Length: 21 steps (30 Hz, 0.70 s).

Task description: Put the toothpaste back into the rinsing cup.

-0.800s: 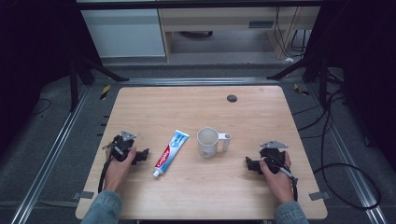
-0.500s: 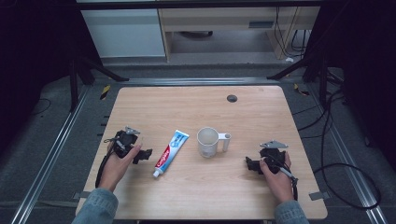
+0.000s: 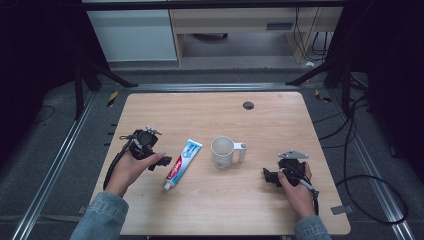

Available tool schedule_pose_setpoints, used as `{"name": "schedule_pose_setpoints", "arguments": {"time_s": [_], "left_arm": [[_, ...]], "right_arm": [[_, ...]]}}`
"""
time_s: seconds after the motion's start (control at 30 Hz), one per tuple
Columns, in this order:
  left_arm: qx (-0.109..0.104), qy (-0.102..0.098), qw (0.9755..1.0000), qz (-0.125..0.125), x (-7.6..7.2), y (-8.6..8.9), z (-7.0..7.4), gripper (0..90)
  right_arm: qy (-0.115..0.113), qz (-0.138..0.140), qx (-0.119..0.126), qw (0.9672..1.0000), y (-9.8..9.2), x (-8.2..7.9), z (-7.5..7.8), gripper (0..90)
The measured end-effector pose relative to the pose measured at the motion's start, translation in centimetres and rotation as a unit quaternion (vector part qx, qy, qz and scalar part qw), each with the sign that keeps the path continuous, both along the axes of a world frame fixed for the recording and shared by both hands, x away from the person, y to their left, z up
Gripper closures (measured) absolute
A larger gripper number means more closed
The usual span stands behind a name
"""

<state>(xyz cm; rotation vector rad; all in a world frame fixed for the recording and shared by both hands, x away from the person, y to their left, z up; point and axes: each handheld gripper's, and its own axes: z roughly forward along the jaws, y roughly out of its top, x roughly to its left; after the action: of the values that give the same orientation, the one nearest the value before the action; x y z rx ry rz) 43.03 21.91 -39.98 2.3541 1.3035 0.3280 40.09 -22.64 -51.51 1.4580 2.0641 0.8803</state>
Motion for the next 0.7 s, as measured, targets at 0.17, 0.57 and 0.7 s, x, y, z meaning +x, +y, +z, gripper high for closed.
{"name": "schedule_pose_setpoints", "arguments": {"time_s": [0.17,0.57,0.7], "left_arm": [[0.006,0.021,0.9998,-0.005,0.5,-1.2,-0.1,13.6],[0.038,0.069,0.9967,-0.017,3.0,-4.2,-0.7,19.0],[0.043,0.094,0.9946,-0.010,4.0,-5.0,-2.2,19.9]], "right_arm": [[0.001,0.001,0.003,1.0000,0.0,0.1,0.0,0.4],[0.000,0.005,0.000,1.0000,0.0,0.2,0.0,0.4],[0.000,0.005,0.001,1.0000,0.0,0.2,0.0,0.4]]}}
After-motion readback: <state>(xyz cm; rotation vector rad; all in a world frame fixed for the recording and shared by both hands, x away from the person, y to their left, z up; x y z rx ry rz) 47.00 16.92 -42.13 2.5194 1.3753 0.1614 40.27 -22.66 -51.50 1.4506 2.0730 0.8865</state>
